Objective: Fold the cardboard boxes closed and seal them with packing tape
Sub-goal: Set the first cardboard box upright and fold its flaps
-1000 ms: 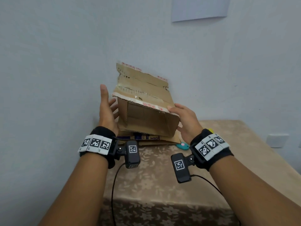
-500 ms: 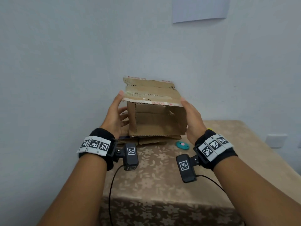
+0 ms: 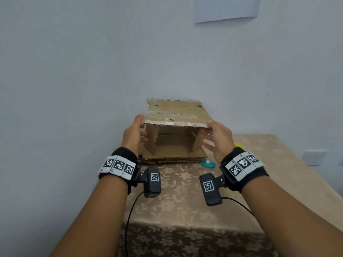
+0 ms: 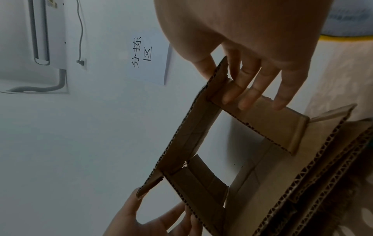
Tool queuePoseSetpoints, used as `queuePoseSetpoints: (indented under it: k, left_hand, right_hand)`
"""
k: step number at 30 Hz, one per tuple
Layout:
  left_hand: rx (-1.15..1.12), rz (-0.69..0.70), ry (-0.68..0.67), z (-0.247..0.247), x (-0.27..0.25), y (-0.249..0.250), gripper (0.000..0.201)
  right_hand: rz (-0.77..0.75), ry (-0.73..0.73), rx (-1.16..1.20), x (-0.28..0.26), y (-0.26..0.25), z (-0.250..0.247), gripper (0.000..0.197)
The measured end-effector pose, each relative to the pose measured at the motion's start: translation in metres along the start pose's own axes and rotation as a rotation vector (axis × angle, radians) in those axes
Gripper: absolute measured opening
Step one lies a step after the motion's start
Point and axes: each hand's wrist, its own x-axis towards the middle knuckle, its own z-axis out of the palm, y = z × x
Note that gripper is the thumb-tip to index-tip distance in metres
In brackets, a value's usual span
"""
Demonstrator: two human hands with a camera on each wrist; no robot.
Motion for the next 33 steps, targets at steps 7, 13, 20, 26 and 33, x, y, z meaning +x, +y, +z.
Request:
queuePoseSetpoints:
  k: [7,13,20,26,33]
  left_hand:
    - [0.045,-0.013,-0.092,0.004,-0.001,-0.002,0.065]
    - [0.116,-0.026,-0.063,-0.002,0.010,-0.013,0.052]
    - [0.210,-0.063,-0.053,-0.008,0.014,-0.025,0.059]
    - [0.216,-0.081,-0.053,-0.011,0.019,-0.028,0.076]
    - [0.127,-0.052,-0.029,-0.010,0.016,-0.031,0.072]
  right_hand:
    - [0.021,0.019,0.002,-0.003,0.001,0.001,0.022]
    - [0.096,-0.005,-0.014,0.002,0.011,0.000,0.045]
    - [0.154,-0.034,-0.159,0.003,0.018,-0.001,0.074]
    - [0.173,-0.030,-0.145,0.002,0.018,0.000,0.069]
    - [0.100,0.056,-0.116,0.008,0.025,-0.001,0.053]
